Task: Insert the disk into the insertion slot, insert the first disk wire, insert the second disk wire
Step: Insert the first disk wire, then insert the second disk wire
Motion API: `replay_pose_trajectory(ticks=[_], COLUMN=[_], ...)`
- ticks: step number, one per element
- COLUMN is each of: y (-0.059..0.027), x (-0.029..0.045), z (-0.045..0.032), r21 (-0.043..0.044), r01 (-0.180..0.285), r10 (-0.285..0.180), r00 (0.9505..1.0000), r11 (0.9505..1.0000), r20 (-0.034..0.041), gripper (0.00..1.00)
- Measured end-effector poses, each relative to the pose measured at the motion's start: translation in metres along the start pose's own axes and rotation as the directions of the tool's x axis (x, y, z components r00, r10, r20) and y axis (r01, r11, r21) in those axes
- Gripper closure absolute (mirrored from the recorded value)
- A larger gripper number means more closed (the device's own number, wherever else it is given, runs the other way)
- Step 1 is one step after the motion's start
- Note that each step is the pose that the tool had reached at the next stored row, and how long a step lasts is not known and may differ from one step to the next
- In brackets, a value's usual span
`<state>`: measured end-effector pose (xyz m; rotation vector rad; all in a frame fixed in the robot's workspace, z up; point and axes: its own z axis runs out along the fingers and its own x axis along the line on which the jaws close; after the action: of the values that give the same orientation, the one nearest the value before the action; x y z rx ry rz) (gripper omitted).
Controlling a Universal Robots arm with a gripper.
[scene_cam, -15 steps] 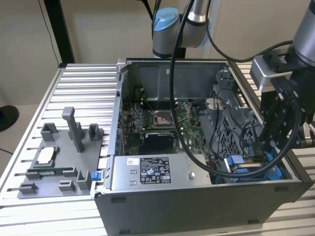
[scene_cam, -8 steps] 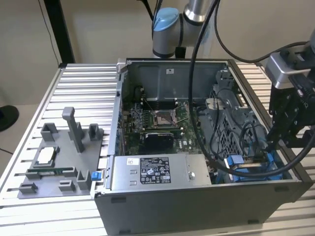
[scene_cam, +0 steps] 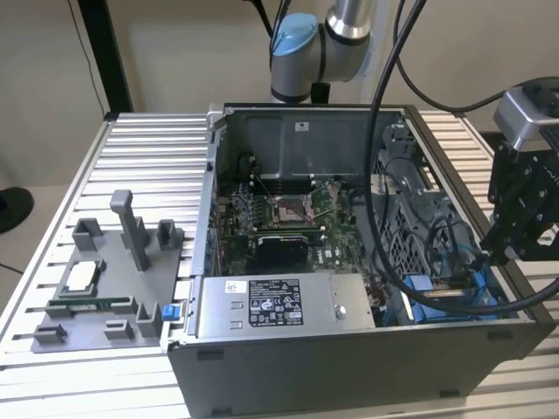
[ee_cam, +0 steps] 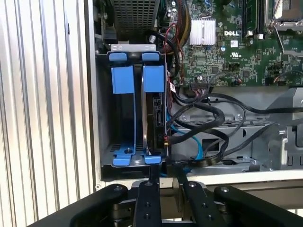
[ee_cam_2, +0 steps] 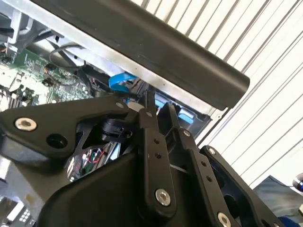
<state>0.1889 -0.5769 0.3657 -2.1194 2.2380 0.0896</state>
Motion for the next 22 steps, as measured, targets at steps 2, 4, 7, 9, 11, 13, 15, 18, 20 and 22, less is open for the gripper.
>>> replay_pose_trajectory(ticks=[2, 4, 7, 9, 11, 13, 15, 18, 20, 22], y=[0.0000, 0.0000, -0.0001, 0.0000, 0.0000, 0.0000, 0.0000, 0.0000, 0.0003, -0.0005], x=[0.0000, 0.0000, 0.0000, 0.0000, 0.0000, 0.0000, 0.0000, 0.0000, 0.0001, 0.0000], z=[0.0000, 0.0000, 0.0000, 0.0000, 0.0000, 0.0000, 0.0000, 0.0000, 0.0001, 0.0002], r21=[-0.0001, -0.0001, -0.0002, -0.0003, -0.0003, -0.0004, -0.0004, -0.0005, -0.0005, -0.0269], r01=[0.000, 0.000, 0.000, 0.000, 0.000, 0.000, 0.000, 0.000, -0.001, -0.006], r10=[0.000, 0.000, 0.000, 0.000, 0.000, 0.000, 0.000, 0.000, 0.001, 0.006], r00=[1.0000, 1.0000, 1.0000, 1.0000, 1.0000, 1.0000, 1.0000, 1.0000, 1.0000, 1.0000], r11=[1.0000, 1.0000, 1.0000, 1.0000, 1.0000, 1.0000, 1.0000, 1.0000, 1.0000, 0.9996], r20=[0.0001, 0.0001, 0.0001, 0.0001, 0.0001, 0.0001, 0.0001, 0.0001, 0.0002, -0.0016], gripper=[1.00, 1.00, 1.00, 1.00, 1.00, 0.00, 0.00, 0.00, 0.00, 0.00])
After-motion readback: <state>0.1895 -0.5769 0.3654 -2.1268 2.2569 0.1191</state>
